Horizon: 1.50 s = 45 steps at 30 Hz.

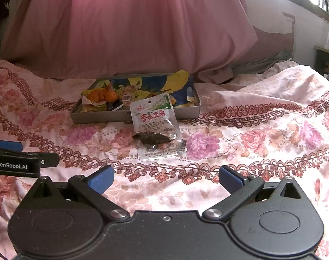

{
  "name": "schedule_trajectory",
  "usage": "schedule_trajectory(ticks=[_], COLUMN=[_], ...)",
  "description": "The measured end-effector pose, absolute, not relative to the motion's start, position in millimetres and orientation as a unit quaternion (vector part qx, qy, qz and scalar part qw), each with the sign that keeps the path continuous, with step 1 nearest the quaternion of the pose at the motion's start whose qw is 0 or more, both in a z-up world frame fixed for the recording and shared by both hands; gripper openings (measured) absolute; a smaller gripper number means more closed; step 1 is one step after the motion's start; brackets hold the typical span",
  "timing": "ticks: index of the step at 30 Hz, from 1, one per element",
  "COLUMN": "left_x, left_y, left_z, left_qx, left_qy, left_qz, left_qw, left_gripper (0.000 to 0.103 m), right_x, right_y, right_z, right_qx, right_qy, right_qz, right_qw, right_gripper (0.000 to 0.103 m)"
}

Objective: Organize snacks
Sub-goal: 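Lift both open tools away from the tray back over the bedspread, then reach the left tool to the clear labelled packet while the right tool reaches its dark snack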

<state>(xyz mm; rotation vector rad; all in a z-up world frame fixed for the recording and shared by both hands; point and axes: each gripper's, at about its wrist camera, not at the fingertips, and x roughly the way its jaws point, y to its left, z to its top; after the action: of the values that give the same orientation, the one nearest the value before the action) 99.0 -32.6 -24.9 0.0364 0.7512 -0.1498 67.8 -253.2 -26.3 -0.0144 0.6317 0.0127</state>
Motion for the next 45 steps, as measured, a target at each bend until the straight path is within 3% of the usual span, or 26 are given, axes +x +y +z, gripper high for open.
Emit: schedule_trajectory(ticks=[16, 31, 45], left_x=[124, 224, 281], left_y=[-38, -62, -84], left_z=[-31, -40, -77], left_qx=[0.01, 0.017, -0.041], left_qy=[0.389, 0.397, 0.397], left_qz=[-0.067, -0.101, -0.166], left_qw=[0.919, 0.912, 0.902], left_gripper=[0.103, 0.103, 0.103], right_x=[110, 175, 209], right_y=[-281, -308, -263], right_z=[-35, -62, -95], right_qx=[0.073, 0.003, -0.11], right_qy=[0.337, 0.326, 0.32], right_qz=[0.026, 0.026, 0.131], right_qw=[0.938, 0.945, 0.932], right_gripper=[0.102, 0.102, 0.102])
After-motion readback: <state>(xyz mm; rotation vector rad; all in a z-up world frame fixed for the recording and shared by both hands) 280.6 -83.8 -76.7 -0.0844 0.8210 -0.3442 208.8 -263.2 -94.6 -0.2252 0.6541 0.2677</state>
